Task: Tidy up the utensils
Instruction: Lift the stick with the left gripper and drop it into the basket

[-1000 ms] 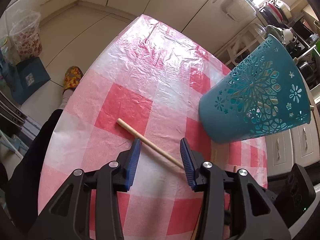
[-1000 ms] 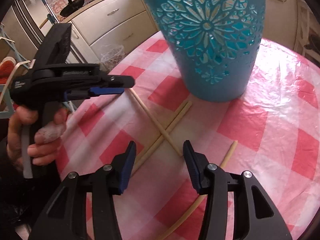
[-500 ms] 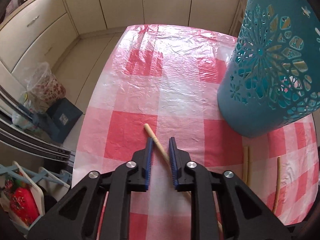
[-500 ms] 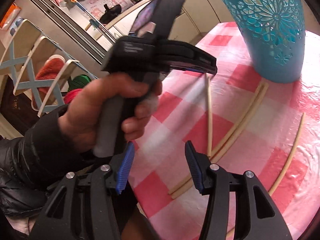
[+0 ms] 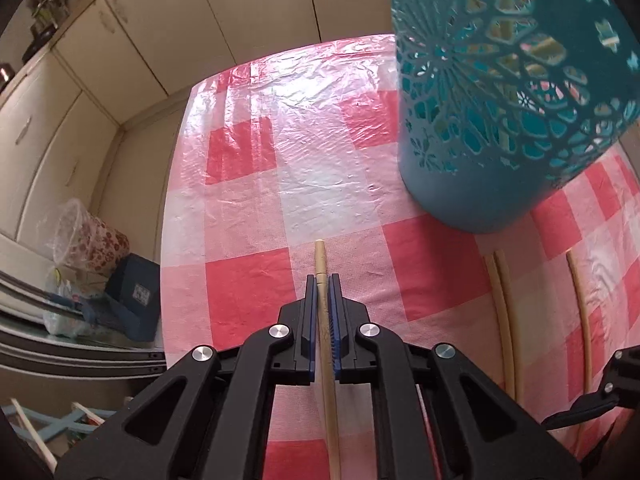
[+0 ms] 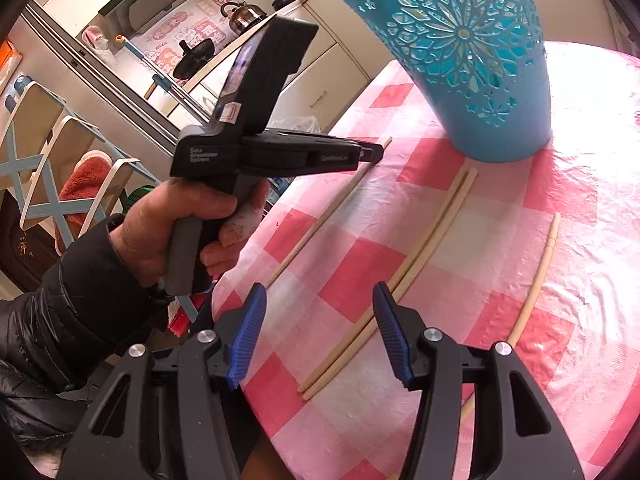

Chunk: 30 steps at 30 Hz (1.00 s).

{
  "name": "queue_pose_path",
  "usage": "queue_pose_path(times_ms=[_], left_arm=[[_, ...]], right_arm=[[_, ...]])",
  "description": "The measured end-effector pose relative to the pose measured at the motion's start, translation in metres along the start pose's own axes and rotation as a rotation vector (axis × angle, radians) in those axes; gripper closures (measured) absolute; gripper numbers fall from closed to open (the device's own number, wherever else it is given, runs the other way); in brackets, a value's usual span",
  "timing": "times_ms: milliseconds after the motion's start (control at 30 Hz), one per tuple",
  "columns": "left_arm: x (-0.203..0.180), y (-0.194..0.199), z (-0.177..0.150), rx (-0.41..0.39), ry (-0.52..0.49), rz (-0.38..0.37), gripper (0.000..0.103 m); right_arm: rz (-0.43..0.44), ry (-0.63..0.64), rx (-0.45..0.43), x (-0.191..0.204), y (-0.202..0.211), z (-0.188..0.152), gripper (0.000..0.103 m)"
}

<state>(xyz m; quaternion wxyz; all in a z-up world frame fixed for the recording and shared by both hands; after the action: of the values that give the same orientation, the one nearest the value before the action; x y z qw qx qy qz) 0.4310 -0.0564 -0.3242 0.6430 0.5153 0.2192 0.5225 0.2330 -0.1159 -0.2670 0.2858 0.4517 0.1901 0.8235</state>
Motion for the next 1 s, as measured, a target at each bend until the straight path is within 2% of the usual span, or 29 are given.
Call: queue_pose_path(times_ms=[100, 133, 233, 333, 367, 433, 500, 600, 700, 867, 967, 1000], left_arm=[[-0.008, 0.001, 0.003, -0.036, -0.076, 0.105, 0.094], [-0.01, 0.001, 0.003, -0.049, -0.098, 0.129, 0.097], [-0.01, 0.001, 0.003, -0.068, -0.094, 0.132, 0.099], [0.002, 0.01, -0.002, -0.07, 0.002, 0.029, 0.099], [0.008, 0.014, -0.004, -0.084, 0.025, 0.007, 0.099], [0.016, 0.037, -0.004, -0.134, 0.09, -0.082, 0.099], [0.026, 0.069, -0.001, -0.21, 0.157, -0.182, 0.099], [0.038, 0.13, 0.015, -0.36, 0.257, -0.331, 0.099], [0.048, 0.188, 0.042, -0.507, 0.323, -0.428, 0.1], [0.041, 0.258, 0.094, -0.671, 0.332, -0.501, 0.103], [0.03, 0.277, 0.105, -0.698, 0.282, -0.457, 0.103], [0.028, 0.277, 0.105, -0.691, 0.263, -0.422, 0.103]], right_arm=[[-0.006, -0.003, 0.0, -0.002, 0.001, 0.0, 0.049], [-0.011, -0.004, -0.003, -0.002, 0.002, 0.001, 0.049], [-0.038, -0.013, -0.035, -0.007, 0.011, 0.005, 0.049], [-0.09, -0.052, -0.09, -0.023, 0.024, 0.01, 0.049], [-0.117, -0.079, -0.116, -0.032, 0.03, 0.012, 0.048], [-0.176, -0.133, -0.164, -0.05, 0.039, 0.015, 0.047], [-0.252, -0.203, -0.206, -0.073, 0.049, 0.016, 0.047], [-0.268, -0.31, -0.261, -0.092, 0.061, 0.015, 0.047], [-0.27, -0.353, -0.273, -0.1, 0.064, 0.013, 0.046], [-0.285, -0.321, -0.262, -0.097, 0.061, 0.014, 0.044], [-0.28, -0.313, -0.259, -0.097, 0.06, 0.017, 0.042], [-0.276, -0.314, -0.26, -0.097, 0.06, 0.017, 0.042]])
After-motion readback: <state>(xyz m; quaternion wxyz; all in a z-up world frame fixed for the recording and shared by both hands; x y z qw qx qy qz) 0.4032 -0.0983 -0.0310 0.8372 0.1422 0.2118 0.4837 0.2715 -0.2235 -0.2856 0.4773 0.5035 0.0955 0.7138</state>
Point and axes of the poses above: each gripper's, at about its wrist camera, not at the fingertips, and y roughly against the way its jaws point, x to its left, z to its top, the point moved 10 cm from there along -y, roughly the way its jaws point, and after that the axes turned 2 degrees about z, right-handed, at the moved point
